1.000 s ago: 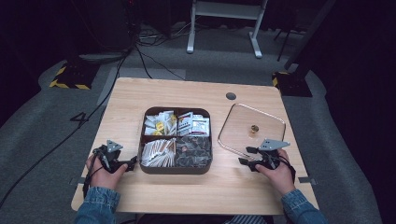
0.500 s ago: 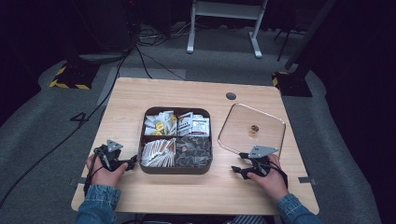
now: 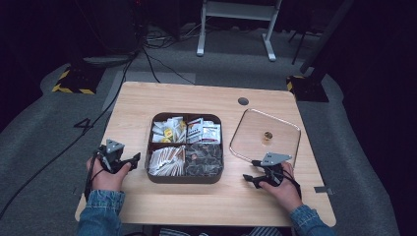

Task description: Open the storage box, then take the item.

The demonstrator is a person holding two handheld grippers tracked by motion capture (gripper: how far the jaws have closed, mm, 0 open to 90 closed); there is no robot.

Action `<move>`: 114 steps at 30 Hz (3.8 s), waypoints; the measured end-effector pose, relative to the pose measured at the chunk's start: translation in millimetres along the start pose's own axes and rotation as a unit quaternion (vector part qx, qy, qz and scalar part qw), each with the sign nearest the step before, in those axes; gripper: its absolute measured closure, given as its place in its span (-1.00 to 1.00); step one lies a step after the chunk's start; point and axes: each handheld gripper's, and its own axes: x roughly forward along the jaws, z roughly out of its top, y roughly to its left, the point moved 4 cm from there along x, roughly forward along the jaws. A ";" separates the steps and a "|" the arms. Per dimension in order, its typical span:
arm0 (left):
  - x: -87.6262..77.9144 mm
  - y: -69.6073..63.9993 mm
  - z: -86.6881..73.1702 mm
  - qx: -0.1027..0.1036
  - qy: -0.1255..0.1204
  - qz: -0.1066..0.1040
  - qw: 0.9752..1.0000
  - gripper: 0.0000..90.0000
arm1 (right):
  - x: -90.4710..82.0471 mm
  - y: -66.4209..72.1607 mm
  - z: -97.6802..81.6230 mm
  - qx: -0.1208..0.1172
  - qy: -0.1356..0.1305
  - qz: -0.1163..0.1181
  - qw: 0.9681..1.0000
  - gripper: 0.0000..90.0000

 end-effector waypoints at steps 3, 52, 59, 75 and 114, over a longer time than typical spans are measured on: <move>-4.8 -5.3 8.4 0.007 -0.008 -0.001 1.000 -0.23 | 0.0 0.1 0.0 0.000 0.000 0.000 1.000 -0.34; 13.4 -75.7 10.2 0.118 0.046 -0.058 0.990 0.53 | 0.3 0.1 0.3 -0.002 0.000 -0.001 1.000 -0.34; 11.7 -71.9 10.8 0.119 0.042 -0.044 0.991 0.57 | 0.4 0.2 0.3 -0.002 -0.001 -0.001 1.000 -0.33; 12.7 -77.4 13.8 0.169 0.074 0.027 0.982 0.79 | 0.3 0.5 0.3 -0.003 -0.001 -0.001 1.000 -0.31; -21.3 -65.0 33.6 0.057 -0.043 -0.118 0.990 0.92 | -0.6 1.6 -0.5 -0.005 -0.002 0.001 1.000 -0.30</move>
